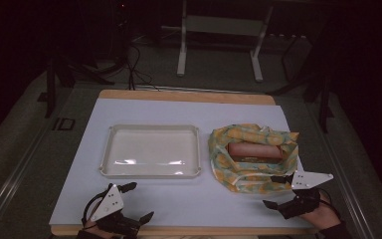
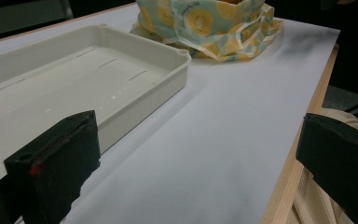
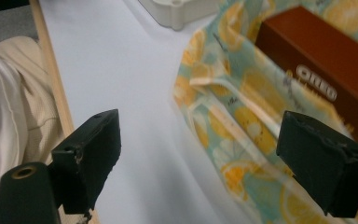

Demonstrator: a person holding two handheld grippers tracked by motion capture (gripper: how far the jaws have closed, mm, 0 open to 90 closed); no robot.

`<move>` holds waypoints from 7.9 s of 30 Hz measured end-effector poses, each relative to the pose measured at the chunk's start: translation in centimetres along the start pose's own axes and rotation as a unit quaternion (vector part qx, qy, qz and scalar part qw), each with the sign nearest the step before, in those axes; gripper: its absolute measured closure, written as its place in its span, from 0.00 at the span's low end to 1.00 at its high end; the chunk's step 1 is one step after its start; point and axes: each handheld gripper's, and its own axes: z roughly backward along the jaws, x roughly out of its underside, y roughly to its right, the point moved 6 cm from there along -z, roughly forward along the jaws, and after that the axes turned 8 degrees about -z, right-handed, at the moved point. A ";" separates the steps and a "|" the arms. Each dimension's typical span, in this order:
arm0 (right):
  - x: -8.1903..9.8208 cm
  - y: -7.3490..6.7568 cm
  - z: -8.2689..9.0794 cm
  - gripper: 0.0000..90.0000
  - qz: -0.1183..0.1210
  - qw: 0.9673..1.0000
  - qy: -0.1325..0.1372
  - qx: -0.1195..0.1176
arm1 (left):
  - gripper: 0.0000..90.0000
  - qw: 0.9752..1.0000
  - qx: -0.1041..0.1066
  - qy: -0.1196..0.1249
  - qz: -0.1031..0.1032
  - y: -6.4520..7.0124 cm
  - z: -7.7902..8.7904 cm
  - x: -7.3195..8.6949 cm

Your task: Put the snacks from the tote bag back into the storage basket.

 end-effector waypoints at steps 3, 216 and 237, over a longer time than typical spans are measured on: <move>-1.4 0.0 0.7 0.16 0.020 1.000 0.016 -0.011 | 0.00 1.000 -0.007 0.006 -0.003 -0.2 0.4 0.0; -20.5 3.7 -7.8 0.48 0.306 0.913 -0.269 0.003 | 0.00 0.999 0.026 -0.010 -0.017 0.4 -0.3 0.5; -23.7 0.5 -11.6 0.48 0.324 0.922 -0.210 -0.038 | 0.00 0.999 0.030 -0.009 -0.020 0.4 -0.3 0.4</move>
